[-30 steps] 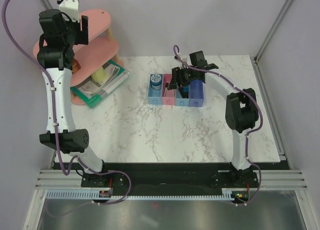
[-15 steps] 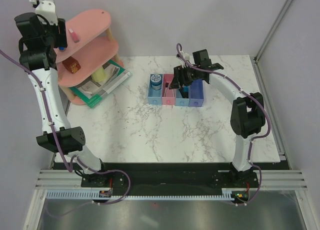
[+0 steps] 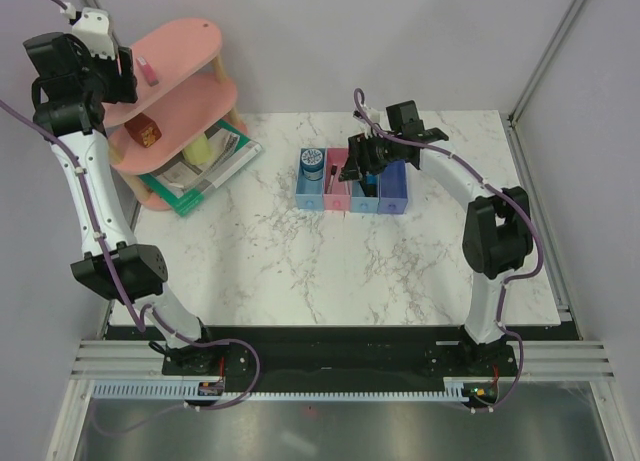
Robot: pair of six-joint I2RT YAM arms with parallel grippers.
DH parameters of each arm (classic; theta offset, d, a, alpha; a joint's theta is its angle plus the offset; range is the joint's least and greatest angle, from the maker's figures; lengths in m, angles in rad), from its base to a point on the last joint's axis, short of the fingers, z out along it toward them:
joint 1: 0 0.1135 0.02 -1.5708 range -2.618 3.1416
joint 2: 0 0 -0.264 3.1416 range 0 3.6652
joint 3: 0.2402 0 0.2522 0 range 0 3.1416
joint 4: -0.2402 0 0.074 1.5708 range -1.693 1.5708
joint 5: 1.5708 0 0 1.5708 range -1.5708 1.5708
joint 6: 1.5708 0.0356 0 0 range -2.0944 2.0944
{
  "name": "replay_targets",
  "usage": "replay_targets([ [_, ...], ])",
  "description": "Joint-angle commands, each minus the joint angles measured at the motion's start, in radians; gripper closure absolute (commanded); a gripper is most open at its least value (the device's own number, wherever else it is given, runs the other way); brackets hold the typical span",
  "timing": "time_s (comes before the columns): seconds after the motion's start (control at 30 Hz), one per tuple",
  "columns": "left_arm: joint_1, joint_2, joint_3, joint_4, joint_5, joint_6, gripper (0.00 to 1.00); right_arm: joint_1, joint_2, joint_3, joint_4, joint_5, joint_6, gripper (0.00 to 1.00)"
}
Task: Sort the stationery into containers
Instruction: Pick up the stationery from the corner of the board.
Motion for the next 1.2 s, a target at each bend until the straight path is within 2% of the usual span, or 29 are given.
replay_targets([
  [0.0,0.009,0.005,0.0,0.01,0.071,-0.028,0.29,-0.003,-0.061,-0.008,0.013,-0.02,-0.009,0.34],
  [0.33,0.021,0.031,-0.009,0.028,0.08,-0.034,0.33,-0.003,-0.086,-0.017,0.014,-0.032,0.003,0.34],
  [0.43,0.021,0.042,-0.008,0.038,0.08,-0.031,0.4,-0.003,-0.095,-0.017,0.014,-0.043,0.009,0.34],
  [0.53,0.022,0.052,0.001,0.048,0.075,-0.026,0.51,-0.003,-0.104,-0.014,0.013,-0.055,0.015,0.34],
  [0.63,0.021,0.056,0.001,0.05,0.077,-0.023,0.68,-0.001,-0.115,-0.009,0.013,-0.064,0.023,0.34],
  [0.67,0.021,0.056,0.0,0.05,0.077,-0.02,0.78,-0.004,-0.119,-0.008,0.011,-0.071,0.026,0.33],
  [0.73,0.022,0.051,-0.012,0.053,0.077,-0.015,0.9,-0.003,-0.128,-0.009,0.011,-0.074,0.029,0.33],
  [0.8,0.022,0.04,-0.023,0.053,0.075,-0.012,0.97,-0.003,-0.136,-0.009,0.01,-0.078,0.032,0.33],
  [0.97,0.027,-0.019,-0.084,0.053,0.095,-0.008,0.98,-0.003,-0.15,-0.012,0.007,-0.107,0.037,0.3],
  [1.17,0.028,-0.156,-0.197,0.036,0.182,0.04,0.98,-0.003,-0.141,0.046,-0.073,-0.231,-0.029,0.24],
])
